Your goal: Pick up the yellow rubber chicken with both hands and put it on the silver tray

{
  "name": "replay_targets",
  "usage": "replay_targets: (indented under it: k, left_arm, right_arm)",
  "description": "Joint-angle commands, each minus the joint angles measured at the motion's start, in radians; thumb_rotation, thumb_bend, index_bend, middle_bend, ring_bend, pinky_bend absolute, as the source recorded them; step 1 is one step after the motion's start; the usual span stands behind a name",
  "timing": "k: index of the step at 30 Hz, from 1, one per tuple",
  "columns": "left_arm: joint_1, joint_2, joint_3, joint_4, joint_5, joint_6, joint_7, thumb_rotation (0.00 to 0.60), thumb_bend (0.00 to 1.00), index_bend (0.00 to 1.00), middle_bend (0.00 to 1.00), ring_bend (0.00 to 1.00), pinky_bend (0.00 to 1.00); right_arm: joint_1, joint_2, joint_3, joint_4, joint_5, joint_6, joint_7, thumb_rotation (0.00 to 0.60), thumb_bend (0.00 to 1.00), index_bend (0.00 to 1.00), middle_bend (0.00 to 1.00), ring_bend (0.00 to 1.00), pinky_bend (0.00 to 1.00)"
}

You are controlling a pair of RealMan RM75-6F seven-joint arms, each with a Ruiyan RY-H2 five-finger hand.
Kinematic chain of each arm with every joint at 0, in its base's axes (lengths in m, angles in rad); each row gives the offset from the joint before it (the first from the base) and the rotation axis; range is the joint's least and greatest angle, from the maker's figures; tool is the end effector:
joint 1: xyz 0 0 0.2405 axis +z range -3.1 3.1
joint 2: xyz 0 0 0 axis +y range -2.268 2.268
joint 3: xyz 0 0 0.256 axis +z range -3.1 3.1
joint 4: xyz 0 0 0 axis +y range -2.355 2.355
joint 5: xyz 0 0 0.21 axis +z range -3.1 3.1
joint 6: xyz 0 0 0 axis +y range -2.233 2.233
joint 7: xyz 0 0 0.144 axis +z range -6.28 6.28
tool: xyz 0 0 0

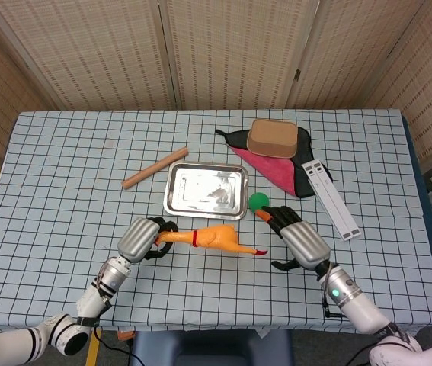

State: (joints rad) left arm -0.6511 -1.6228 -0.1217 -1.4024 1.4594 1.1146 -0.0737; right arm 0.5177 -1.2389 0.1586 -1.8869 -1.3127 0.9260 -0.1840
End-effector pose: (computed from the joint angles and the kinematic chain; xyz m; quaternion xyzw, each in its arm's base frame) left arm -0.1437 0.3106 -0.0252 -0.7011 -0.4072 -0.4963 0.3103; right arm -0.1568 -0.2686 0.0479 0.7351 -0.4440 0.3901 0.3322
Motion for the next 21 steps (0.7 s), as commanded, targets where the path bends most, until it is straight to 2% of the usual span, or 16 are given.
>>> replay_targets:
  k: [1,8,11,13,15,18,21]
  left_arm:
    - [0.003,0.008,-0.004,-0.014,-0.001,0.009,0.001,0.6,0.73,0.78,0.6,0.45,0.55]
    - [0.013,0.034,-0.017,-0.047,-0.007,0.03,-0.005,0.6,0.73,0.79,0.61,0.45,0.55]
    - [0.015,0.045,-0.02,-0.066,-0.009,0.03,-0.022,0.6,0.73,0.79,0.61,0.45,0.56]
    - [0.015,0.051,-0.019,-0.079,-0.009,0.027,-0.029,0.6,0.73,0.78,0.61,0.45,0.56]
    - [0.014,0.055,-0.018,-0.092,-0.009,0.024,-0.032,0.6,0.73,0.78,0.61,0.45,0.56]
    - [0.014,0.056,-0.016,-0.108,0.0,0.029,-0.029,0.6,0.73,0.79,0.61,0.45,0.57]
    - [0.014,0.056,-0.013,-0.118,0.008,0.034,-0.023,0.6,0.73,0.79,0.61,0.45,0.57]
  right_arm:
    - [0.068,-0.095,0.041,0.017,0.107,-0.052,-0.058,0.6,0.13,0.0,0.0,0.0,0.0]
    - [0.168,-0.188,0.094,0.061,0.274,-0.113,-0.04,0.6,0.13,0.0,0.0,0.0,0.0]
    - [0.191,-0.211,0.103,0.084,0.306,-0.117,-0.025,0.6,0.13,0.02,0.02,0.0,0.07]
    - [0.203,-0.222,0.106,0.096,0.321,-0.12,-0.013,0.6,0.13,0.09,0.07,0.01,0.17]
    - [0.211,-0.232,0.11,0.107,0.33,-0.121,0.004,0.6,0.13,0.13,0.11,0.03,0.22]
    - [0.219,-0.249,0.118,0.123,0.322,-0.113,0.035,0.6,0.13,0.22,0.19,0.1,0.31]
    - [0.214,-0.267,0.123,0.131,0.283,-0.08,0.068,0.6,0.14,0.48,0.32,0.32,0.58]
